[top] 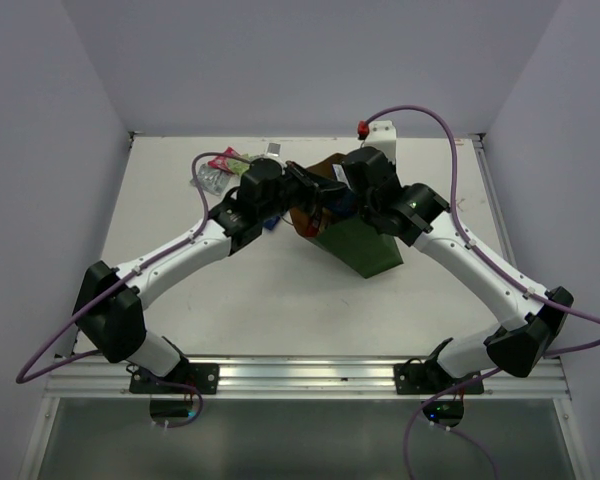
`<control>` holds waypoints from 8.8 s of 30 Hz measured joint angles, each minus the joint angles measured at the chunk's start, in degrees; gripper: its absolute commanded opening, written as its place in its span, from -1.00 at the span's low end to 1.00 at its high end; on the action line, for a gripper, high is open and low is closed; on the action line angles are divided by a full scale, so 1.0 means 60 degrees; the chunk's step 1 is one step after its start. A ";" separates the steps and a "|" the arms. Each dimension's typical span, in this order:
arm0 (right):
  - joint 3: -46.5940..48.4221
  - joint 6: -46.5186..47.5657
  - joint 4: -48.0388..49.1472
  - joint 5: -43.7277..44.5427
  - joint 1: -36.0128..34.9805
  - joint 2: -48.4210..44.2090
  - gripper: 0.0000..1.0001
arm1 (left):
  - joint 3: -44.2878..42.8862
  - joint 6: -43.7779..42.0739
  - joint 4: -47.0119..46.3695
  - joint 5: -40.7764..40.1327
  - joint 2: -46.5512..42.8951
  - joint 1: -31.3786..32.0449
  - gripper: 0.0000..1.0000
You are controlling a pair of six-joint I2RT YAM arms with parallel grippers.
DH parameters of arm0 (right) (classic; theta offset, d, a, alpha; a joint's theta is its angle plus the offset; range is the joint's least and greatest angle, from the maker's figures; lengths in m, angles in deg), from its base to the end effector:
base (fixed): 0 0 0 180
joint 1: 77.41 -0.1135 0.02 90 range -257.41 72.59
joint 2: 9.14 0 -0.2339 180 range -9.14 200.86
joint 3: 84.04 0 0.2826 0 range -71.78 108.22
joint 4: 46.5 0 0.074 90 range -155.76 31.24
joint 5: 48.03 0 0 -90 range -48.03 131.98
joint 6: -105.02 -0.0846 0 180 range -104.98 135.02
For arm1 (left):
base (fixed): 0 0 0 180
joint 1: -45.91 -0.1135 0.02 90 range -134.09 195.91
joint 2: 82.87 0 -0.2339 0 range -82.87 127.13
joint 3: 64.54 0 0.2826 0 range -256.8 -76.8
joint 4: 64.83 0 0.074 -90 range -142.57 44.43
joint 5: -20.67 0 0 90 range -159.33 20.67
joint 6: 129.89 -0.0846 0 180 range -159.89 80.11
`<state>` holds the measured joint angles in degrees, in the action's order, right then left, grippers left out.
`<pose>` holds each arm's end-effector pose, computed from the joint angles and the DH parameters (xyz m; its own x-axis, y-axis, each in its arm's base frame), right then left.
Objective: Place the snacks into the paper bag
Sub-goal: Place the snack in the paper bag, then pick up the snack from the center of the board, then place the snack in the paper bag.
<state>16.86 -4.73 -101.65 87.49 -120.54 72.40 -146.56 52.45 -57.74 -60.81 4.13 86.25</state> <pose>0.3042 0.2023 0.3606 -0.4208 -0.0698 -0.9045 0.0909 0.9888 -0.1186 0.3299 -0.2966 0.2896 -0.7435 -0.6650 0.0709 -0.1899 0.1083 -0.9758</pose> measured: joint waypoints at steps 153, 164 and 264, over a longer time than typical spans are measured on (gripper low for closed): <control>-0.2863 0.2386 0.2765 -0.0091 0.0514 -0.1606 -1.00 | 0.4444 -0.6914 0.2594 -0.3836 0.0036 -0.3333 0.05; -0.2863 0.2357 0.2794 -0.0266 0.0514 -0.1606 -1.00 | 0.4342 -0.6466 0.2386 -0.2510 -0.0474 -0.3778 0.81; -0.2681 0.2645 0.2590 -0.1800 0.0568 -0.1785 -1.00 | -0.0805 -0.4761 -0.0448 0.2594 -0.2441 -0.3577 -1.00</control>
<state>0.78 11.14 -86.11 76.69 -117.13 61.69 -151.39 23.88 -60.42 -45.25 -10.51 64.79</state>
